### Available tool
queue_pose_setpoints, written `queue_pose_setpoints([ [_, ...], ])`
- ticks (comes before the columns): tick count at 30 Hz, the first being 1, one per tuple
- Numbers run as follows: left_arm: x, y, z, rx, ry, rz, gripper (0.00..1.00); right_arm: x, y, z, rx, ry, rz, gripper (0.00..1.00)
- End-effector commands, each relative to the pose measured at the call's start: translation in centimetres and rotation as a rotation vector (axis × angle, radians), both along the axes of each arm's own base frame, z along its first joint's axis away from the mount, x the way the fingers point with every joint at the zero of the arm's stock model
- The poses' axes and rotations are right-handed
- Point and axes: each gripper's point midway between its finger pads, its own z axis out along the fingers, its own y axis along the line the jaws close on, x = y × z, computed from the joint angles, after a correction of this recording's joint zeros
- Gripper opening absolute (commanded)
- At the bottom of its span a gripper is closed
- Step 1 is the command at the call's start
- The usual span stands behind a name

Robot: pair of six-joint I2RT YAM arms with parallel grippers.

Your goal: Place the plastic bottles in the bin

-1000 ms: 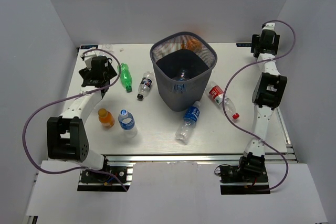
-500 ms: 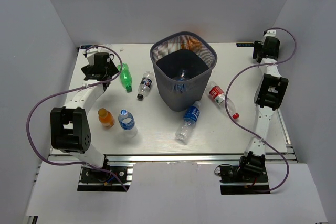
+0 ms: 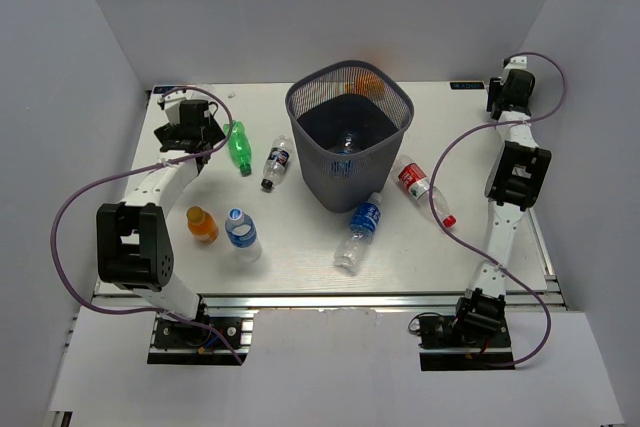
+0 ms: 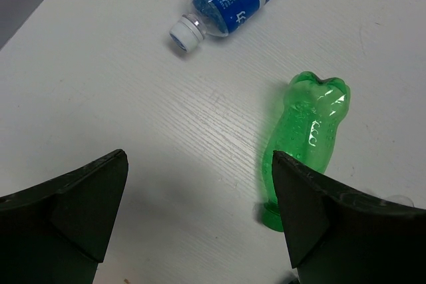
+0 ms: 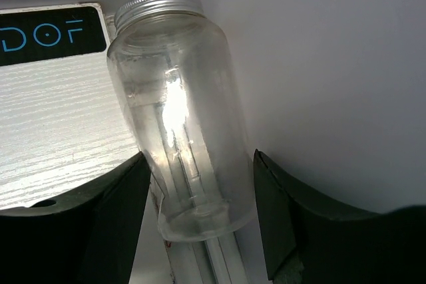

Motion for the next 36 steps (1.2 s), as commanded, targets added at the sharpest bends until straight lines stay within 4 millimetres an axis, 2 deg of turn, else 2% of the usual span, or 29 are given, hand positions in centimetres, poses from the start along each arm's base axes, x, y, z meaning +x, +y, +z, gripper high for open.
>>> queue_pose_setpoints([
  [1, 0.5, 0.5, 2.1, 0.009, -0.043, 0.024, 0.98, -0.7, -0.5, 1.5, 0.020, -0.014, -0.054, 0.28],
  [3, 0.6, 0.4, 2.2, 0.009, -0.048, 0.024, 0.98, -0.6, -0.4, 3.3, 0.012, -0.056, -0.055, 0.15],
  [8, 0.9, 0.2, 2.5, -0.001, -0.059, 0.014, 0.98, -0.1, 1.2, 8.7, 0.006, -0.160, -0.015, 0.05],
  [9, 0.9, 0.2, 2.6, -0.003, -0.060, 0.013, 0.98, 0.1, 1.5, 10.9, -0.004, -0.195, -0.009, 0.00],
  [10, 1.0, 0.1, 2.7, -0.005, -0.065, 0.009, 0.98, 0.1, 1.8, 11.9, -0.010, -0.211, -0.007, 0.00],
  [11, 1.0, 0.1, 2.8, -0.006, -0.068, 0.007, 0.98, 0.0, 2.3, 13.7, -0.023, -0.239, -0.004, 0.00],
  [13, 1.0, 0.1, 3.0, -0.007, -0.072, 0.008, 0.98, -0.1, 2.8, 15.2, -0.030, -0.259, 0.003, 0.00],
  [14, 1.0, 0.1, 3.4, -0.005, -0.079, 0.008, 0.98, -0.2, 3.5, 17.0, -0.033, -0.283, 0.014, 0.00],
  [16, 0.8, 0.2, 3.8, -0.003, -0.083, 0.014, 0.98, -0.6, 4.4, 18.1, -0.029, -0.295, 0.031, 0.00],
  [17, 0.7, 0.3, 4.4, -0.005, -0.095, 0.014, 0.98, -0.8, 5.7, 20.2, -0.025, -0.323, 0.064, 0.00],
  [19, 0.5, 0.2, 4.9, -0.008, -0.109, 0.010, 0.98, -1.2, 7.3, 21.7, -0.007, -0.334, 0.107, 0.00],
  [20, 0.2, 0.1, 5.6, -0.011, -0.126, 0.005, 0.98, -1.7, 8.4, 24.2, 0.003, -0.368, 0.146, 0.00],
  [21, -0.1, 0.1, 5.4, -0.010, -0.125, 0.007, 0.98, -2.1, 9.2, 25.4, 0.018, -0.385, 0.167, 0.00],
  [22, -0.3, 0.3, 5.7, -0.008, -0.134, 0.012, 0.98, -2.9, 11.2, 27.8, 0.049, -0.406, 0.235, 0.00],
  [24, -0.7, 0.3, 5.9, -0.010, -0.141, 0.007, 0.98, -4.0, 13.8, 30.6, 0.082, -0.432, 0.329, 0.00],
  [25, -0.8, 0.2, 6.0, -0.011, -0.146, 0.003, 0.98, -4.8, 16.5, 30.8, 0.126, -0.409, 0.411, 0.00],
  [26, -0.9, 0.1, 6.1, -0.015, -0.148, 0.000, 0.98, -6.5, 18.1, 33.8, 0.126, -0.443, 0.462, 0.00],
  [27, -1.0, 0.0, 6.2, -0.017, -0.143, -0.002, 0.98, -7.4, 20.6, 35.0, 0.135, -0.450, 0.525, 0.00],
  [28, -1.0, 0.0, 6.2, -0.020, -0.143, 0.000, 0.98, -9.6, 23.0, 36.8, 0.135, -0.456, 0.614, 0.00],
  [30, -1.4, 0.1, 6.3, -0.023, -0.137, 0.005, 0.98, -11.9, 26.3, 38.0, 0.139, -0.459, 0.713, 0.00],
  [31, -1.5, 0.1, 6.3, -0.025, -0.138, 0.008, 0.98, -14.5, 29.8, 40.2, 0.141, -0.489, 0.824, 0.00],
  [32, -1.6, 0.0, 6.2, -0.027, -0.140, 0.004, 0.98, -15.4, 31.6, 38.8, 0.160, -0.459, 0.875, 0.00],
  [33, -1.6, 0.0, 6.3, -0.029, -0.149, 0.002, 0.98, -16.9, 34.1, 39.1, 0.178, -0.459, 0.939, 0.00],
  [34, -1.8, 0.0, 6.2, -0.032, -0.150, -0.001, 0.98, -18.9, 35.7, 40.0, 0.190, -0.470, 1.008, 0.00],
  [35, -1.9, -0.2, 6.1, -0.033, -0.150, -0.009, 0.98, -19.9, 37.0, 38.9, 0.219, -0.434, 1.050, 0.00],
  [36, -1.9, -0.2, 6.1, -0.034, -0.149, -0.014, 0.98, -21.2, 39.0, 38.7, 0.243, -0.418, 1.106, 0.00],
])
